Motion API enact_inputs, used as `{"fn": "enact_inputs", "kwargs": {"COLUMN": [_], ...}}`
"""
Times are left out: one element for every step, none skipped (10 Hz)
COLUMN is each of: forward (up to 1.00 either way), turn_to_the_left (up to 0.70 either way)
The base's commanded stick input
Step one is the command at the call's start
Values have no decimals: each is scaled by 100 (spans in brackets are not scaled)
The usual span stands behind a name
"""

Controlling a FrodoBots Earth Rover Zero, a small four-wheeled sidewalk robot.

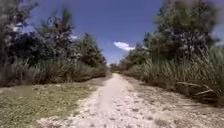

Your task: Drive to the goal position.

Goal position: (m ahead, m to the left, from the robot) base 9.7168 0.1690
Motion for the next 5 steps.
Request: {"fn": "enact_inputs", "kwargs": {"forward": [70, 70, 70, 70, 70], "turn_to_the_left": [0, 0, 0, 0, 0]}}
